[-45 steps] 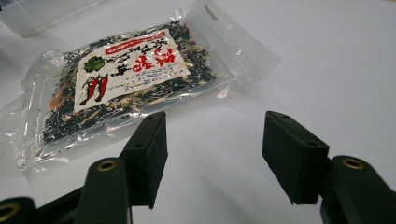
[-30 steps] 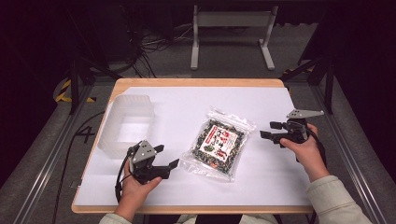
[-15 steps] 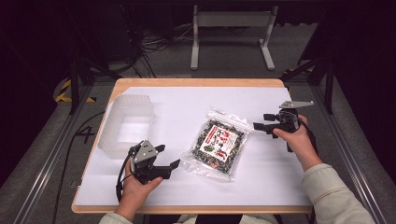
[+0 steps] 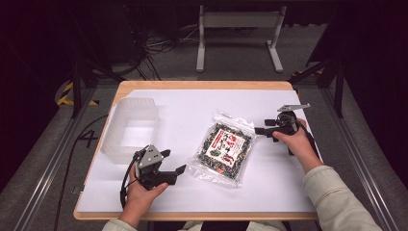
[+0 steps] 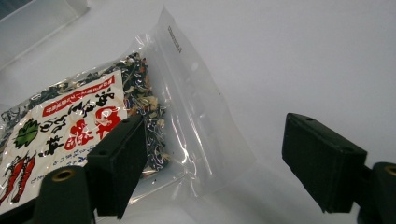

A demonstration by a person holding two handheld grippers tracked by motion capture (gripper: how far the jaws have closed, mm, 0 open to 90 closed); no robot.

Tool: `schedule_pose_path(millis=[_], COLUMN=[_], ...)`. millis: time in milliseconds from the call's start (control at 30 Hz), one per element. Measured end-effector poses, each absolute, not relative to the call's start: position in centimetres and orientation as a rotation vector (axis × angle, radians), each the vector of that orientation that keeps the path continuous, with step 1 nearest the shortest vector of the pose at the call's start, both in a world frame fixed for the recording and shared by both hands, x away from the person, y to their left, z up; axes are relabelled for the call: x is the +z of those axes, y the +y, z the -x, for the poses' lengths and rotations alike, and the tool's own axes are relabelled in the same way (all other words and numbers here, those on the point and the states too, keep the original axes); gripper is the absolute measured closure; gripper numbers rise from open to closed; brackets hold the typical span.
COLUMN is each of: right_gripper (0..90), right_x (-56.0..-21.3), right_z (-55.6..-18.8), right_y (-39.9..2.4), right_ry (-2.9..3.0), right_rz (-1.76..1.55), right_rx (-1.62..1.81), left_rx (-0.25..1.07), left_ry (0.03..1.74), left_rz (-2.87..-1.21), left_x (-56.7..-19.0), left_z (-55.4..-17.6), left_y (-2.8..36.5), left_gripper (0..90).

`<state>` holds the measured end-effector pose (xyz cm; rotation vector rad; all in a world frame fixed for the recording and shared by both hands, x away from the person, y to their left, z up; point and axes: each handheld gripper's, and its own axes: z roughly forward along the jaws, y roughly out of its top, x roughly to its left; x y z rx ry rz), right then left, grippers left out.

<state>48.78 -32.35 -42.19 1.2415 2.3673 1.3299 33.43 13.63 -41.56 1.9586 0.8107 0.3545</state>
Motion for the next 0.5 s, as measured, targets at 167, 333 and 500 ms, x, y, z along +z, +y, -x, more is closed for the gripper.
schedule_pose_path(millis=[167,333,500], right_gripper=[28.5,35.8,45.7], right_x=[-42.9,-43.4,-43.7], right_z=[-49.1,-49.2,-49.2], right_y=[-32.1,-31.7,-31.4], right_ry=[2.411,2.438,2.472], right_rz=[-1.237,-1.232,-1.217], right_rx=[1.366,1.396,1.427], left_rx=[0.355,0.36,0.359], left_ry=[0.809,0.805,0.807], left_rz=[-1.96,-1.964,-1.962], left_x=[-41.6,-41.5,-41.6], left_z=[-33.4,-33.4,-33.4], left_y=[13.6,13.6,13.6], left_gripper=[23.1,23.1,23.1])
